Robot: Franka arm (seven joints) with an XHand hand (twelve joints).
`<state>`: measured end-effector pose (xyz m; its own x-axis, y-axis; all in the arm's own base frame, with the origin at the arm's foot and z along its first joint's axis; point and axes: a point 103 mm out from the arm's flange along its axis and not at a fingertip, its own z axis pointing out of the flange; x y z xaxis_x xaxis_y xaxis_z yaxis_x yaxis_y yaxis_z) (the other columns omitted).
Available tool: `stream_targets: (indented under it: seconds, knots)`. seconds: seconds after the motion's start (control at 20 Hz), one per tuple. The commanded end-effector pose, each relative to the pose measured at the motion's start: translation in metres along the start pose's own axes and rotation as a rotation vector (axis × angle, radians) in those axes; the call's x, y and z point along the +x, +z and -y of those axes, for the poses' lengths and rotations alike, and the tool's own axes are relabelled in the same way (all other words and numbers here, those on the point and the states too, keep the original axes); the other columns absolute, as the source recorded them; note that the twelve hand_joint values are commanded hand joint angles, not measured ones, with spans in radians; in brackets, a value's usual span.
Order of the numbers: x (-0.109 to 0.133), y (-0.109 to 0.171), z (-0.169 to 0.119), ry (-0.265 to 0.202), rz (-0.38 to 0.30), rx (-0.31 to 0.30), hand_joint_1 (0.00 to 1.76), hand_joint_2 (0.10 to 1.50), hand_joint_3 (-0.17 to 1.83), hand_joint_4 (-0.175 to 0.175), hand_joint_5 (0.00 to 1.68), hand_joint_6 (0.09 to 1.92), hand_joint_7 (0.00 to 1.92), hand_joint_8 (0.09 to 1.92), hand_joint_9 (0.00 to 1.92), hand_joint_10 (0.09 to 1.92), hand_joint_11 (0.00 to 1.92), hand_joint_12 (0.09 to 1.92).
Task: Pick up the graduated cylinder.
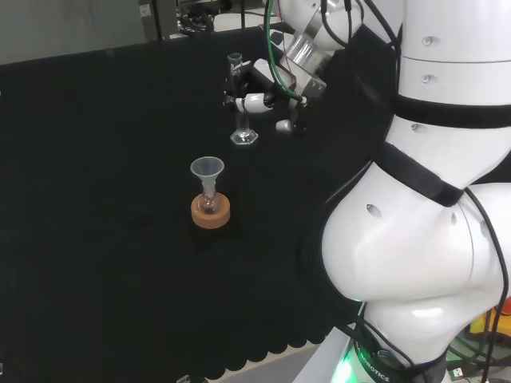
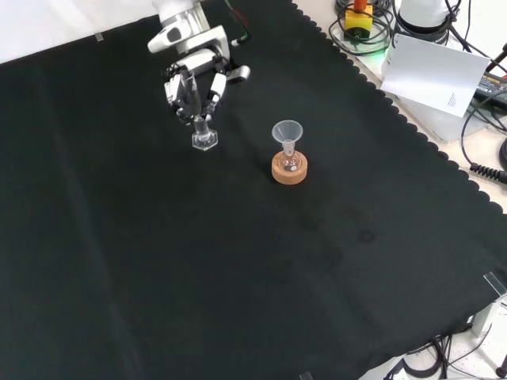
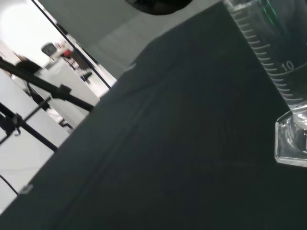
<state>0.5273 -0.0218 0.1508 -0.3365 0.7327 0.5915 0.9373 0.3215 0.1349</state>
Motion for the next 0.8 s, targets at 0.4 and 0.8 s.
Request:
stream_targets:
  seconds: [0.4, 0.8]
  knots:
    - [0.021, -0.043, 0.098, 0.122, 0.235, 0.158, 1.25, 1.13, 0.00, -0.175, 0.92, 1.07, 0.96, 1.07, 1.42, 0.09, 1.26, 0.76]
    - [0.014, -0.046, 0.118, 0.119, 0.314, 0.334, 1.25, 1.13, 0.00, -0.175, 0.93, 1.07, 0.96, 1.06, 1.42, 0.09, 1.27, 0.77]
